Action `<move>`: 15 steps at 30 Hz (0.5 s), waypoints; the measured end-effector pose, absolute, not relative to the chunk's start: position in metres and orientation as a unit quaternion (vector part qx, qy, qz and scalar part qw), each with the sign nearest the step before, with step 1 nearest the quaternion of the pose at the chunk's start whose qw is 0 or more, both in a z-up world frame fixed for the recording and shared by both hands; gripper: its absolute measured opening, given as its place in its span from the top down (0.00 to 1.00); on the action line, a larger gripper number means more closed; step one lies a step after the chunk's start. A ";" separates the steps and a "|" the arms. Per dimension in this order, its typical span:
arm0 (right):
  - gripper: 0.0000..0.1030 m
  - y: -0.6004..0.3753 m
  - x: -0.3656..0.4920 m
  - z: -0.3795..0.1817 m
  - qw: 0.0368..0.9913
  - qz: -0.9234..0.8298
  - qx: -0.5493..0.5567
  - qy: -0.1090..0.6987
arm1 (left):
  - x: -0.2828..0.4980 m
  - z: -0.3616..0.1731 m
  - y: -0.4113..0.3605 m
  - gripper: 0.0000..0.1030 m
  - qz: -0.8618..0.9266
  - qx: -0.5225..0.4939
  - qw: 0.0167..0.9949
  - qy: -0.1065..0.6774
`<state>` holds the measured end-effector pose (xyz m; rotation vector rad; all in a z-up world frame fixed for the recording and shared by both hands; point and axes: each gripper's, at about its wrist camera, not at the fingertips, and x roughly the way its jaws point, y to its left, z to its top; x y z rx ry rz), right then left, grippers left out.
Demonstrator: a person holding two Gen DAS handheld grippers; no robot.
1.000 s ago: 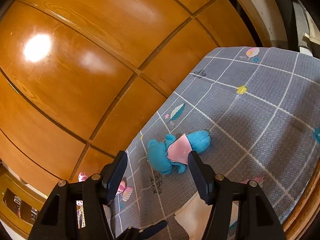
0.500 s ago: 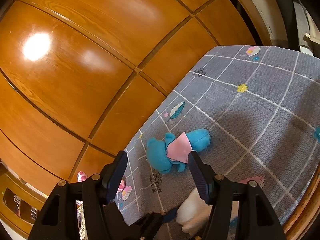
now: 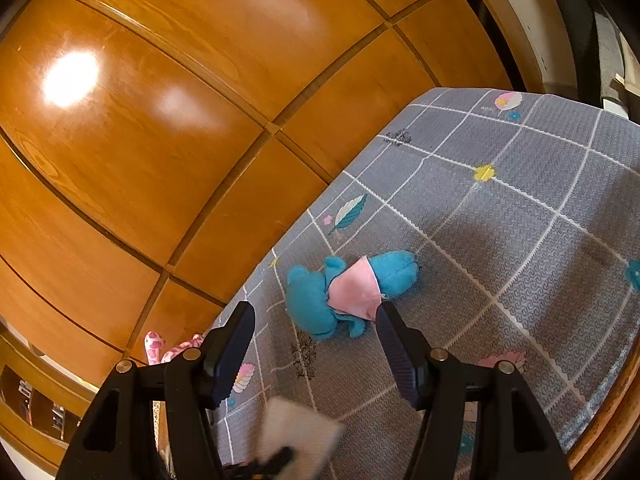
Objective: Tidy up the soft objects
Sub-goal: 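Grasp the white tissue with the left tool and lift it, then grasp the blue plush doll by its pink dress with the right tool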
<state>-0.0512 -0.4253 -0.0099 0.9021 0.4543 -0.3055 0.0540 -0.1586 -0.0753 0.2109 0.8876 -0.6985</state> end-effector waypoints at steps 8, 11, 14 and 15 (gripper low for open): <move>0.38 -0.427 -0.041 -0.019 0.847 -0.152 0.435 0.264 | 0.047 -0.092 -0.140 0.89 -0.306 0.112 0.853 0.407; 0.38 -0.427 -0.030 -0.024 0.836 -0.158 0.427 0.308 | 0.044 -0.094 -0.138 0.89 -0.309 0.109 0.856 0.400; 0.38 -0.414 -0.001 -0.026 0.832 -0.153 0.361 0.394 | 0.044 -0.093 -0.137 0.89 -0.310 0.107 0.857 0.396; 0.38 -0.408 0.009 -0.027 0.832 -0.148 0.329 0.421 | 0.043 -0.090 -0.138 0.89 -0.310 0.107 0.858 0.395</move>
